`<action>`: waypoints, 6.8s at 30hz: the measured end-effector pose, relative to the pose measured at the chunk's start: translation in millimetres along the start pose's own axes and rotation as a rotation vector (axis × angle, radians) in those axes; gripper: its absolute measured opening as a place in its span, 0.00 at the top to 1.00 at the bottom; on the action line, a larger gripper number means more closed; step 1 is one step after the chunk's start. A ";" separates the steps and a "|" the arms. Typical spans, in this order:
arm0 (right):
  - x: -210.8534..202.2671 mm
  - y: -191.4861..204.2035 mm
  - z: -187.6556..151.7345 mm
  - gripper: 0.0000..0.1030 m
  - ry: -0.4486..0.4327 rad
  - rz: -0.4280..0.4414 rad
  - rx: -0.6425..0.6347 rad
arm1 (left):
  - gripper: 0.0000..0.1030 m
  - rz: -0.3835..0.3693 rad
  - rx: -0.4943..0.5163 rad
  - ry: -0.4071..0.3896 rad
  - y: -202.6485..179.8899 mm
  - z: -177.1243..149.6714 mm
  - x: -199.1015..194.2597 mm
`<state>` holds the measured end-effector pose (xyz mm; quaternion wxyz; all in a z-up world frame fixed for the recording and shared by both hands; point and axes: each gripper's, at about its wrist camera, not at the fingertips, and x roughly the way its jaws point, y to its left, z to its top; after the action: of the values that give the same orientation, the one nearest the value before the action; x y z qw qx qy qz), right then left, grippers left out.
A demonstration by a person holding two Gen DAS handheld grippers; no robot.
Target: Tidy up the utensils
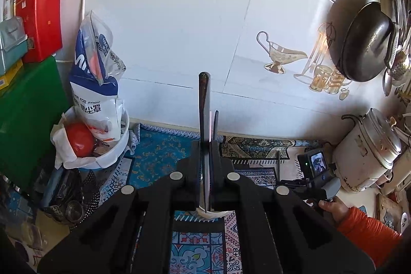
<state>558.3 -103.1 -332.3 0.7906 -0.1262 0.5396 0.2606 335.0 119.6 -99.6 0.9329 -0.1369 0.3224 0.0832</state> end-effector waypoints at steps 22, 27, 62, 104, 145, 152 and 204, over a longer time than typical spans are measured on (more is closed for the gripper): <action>-26.6 -70.9 -52.9 0.94 0.061 -0.006 0.012 | 0.96 0.060 0.087 0.022 -33.2 -11.3 28.6; -28.7 -76.0 -34.0 0.94 0.056 0.000 -0.007 | 0.96 0.087 0.070 0.025 -30.7 -12.7 28.5; -129.2 46.0 -55.9 0.94 -0.254 -0.037 0.057 | 0.96 0.007 0.131 0.137 -17.2 -24.0 69.7; -119.7 199.6 48.6 0.94 -0.691 0.103 0.008 | 0.86 -0.038 0.079 0.256 76.6 -25.4 74.0; -146.6 22.2 -180.7 0.73 -0.153 -0.035 0.269 | 0.68 -0.250 0.378 0.539 -117.7 -137.8 95.9; -92.6 0.0 -205.9 0.73 -0.034 0.024 0.323 | 0.68 -0.168 0.353 0.643 -119.4 -181.3 118.3; -76.6 -45.5 -198.1 0.95 0.001 0.060 0.173 | 0.97 -0.004 0.283 0.695 -105.5 -230.4 122.4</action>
<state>405.7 -257.3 -342.1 0.7900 -0.0412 0.5641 0.2364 322.7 -43.4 -328.6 0.7777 -0.0273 0.6279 -0.0155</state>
